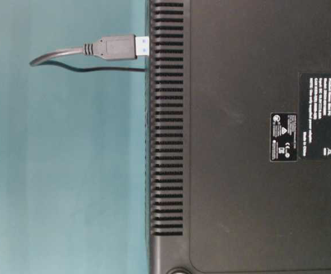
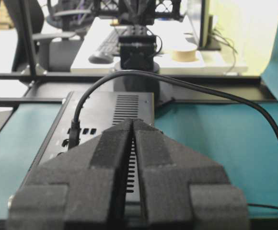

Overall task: Insert the USB into the PC box with both arms.
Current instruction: 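Move the right gripper over the black cable plug on the rear panel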

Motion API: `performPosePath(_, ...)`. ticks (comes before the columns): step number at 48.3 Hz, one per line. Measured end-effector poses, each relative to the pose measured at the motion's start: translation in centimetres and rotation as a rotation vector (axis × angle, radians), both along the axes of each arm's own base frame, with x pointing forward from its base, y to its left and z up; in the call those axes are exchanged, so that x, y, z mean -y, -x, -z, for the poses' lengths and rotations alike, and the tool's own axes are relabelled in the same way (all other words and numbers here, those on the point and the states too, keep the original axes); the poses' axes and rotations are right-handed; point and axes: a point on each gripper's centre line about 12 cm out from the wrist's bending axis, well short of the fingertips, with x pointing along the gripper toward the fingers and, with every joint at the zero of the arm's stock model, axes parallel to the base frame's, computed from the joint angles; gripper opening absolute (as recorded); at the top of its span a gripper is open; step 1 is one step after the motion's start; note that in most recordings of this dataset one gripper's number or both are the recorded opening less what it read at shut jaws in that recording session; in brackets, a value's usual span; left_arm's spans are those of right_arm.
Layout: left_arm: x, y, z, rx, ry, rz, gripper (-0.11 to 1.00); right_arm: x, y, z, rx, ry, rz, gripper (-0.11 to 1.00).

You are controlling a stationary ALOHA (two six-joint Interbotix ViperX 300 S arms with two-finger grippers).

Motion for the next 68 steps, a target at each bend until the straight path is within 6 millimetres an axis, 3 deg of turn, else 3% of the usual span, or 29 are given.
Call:
performPosePath(5,0.4,-0.6,-0.8,0.001,0.038,0.021,0.0,0.1,0.0,0.0,0.0,-0.026,0.007,0.03)
performPosePath(8,0.6,-0.9,-1.4,-0.002,0.041,0.032,0.0,0.4,0.1,0.0,-0.006,-0.091,0.019,-0.01)
performPosePath(13,0.6,-1.3,-2.1,-0.016,0.043,0.031,0.0,0.5,0.0,0.4,-0.046,-0.17,0.023,-0.01)
performPosePath(21,0.6,-1.8,-2.5,-0.087,0.041,0.03,0.0,0.3,-0.6,-1.1,-0.14,-0.243,0.015,-0.01)
performPosePath(38,0.6,-2.8,-3.2,-0.226,0.032,0.023,0.0,0.0,-2.8,-2.5,-0.427,-0.255,0.018,0.03)
performPosePath(50,0.6,-4.1,-3.4,-0.319,-0.024,0.024,0.0,-1.0,-5.6,-2.5,-0.549,-0.245,-0.01,0.23)
performPosePath(64,0.6,-4.9,-4.3,-0.323,-0.054,0.024,0.0,-2.0,-8.2,-2.1,-0.605,-0.234,-0.037,0.69)
performPosePath(68,0.6,-4.9,-4.2,-0.326,-0.056,0.024,0.0,-2.1,-8.8,-2.3,-0.612,-0.23,-0.04,0.7)
